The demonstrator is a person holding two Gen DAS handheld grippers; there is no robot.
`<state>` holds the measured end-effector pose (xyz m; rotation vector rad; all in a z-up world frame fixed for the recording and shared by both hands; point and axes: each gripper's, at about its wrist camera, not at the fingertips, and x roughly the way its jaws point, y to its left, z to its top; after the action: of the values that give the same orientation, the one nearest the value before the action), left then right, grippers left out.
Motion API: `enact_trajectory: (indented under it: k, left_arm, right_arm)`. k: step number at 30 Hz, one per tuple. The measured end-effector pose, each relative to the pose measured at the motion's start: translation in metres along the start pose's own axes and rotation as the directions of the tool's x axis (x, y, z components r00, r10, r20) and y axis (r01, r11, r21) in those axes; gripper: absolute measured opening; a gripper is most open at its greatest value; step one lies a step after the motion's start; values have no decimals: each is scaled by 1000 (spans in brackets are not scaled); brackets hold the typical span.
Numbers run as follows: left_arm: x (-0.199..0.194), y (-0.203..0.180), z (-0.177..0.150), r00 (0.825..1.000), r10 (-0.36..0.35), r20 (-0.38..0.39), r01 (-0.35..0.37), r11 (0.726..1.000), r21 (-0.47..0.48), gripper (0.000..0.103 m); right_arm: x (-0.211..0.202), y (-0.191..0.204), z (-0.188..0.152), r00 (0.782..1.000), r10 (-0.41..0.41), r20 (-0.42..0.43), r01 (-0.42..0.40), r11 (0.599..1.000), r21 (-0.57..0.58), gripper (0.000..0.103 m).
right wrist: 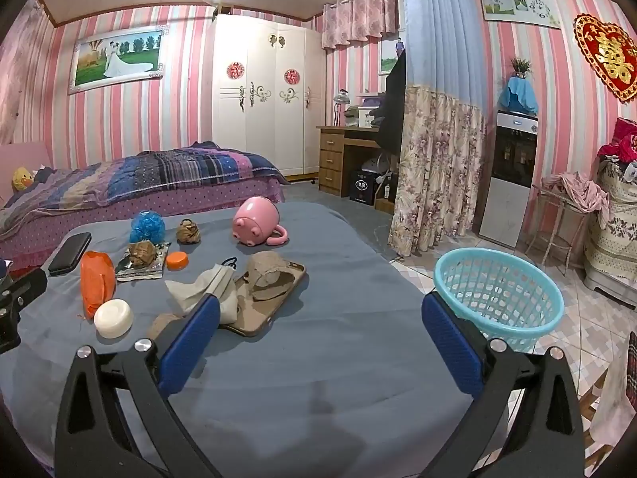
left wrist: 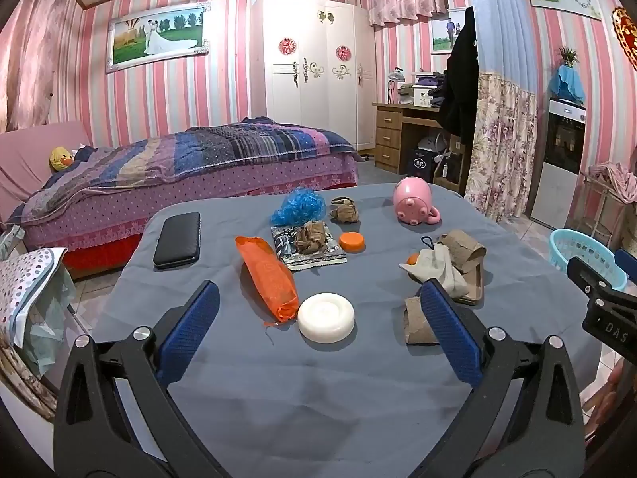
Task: Collect trash
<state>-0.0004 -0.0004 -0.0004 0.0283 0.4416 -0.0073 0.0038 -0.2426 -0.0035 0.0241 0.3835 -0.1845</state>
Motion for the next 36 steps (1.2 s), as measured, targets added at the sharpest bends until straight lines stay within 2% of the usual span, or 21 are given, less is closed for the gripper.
enact_trajectory:
  k: [36]
  left_arm:
    - [1, 7, 3, 1000, 0, -2, 0, 1000, -3, 98]
  right_arm:
    - [-1, -1, 5, 1000, -2, 0, 2, 1000, -3, 99]
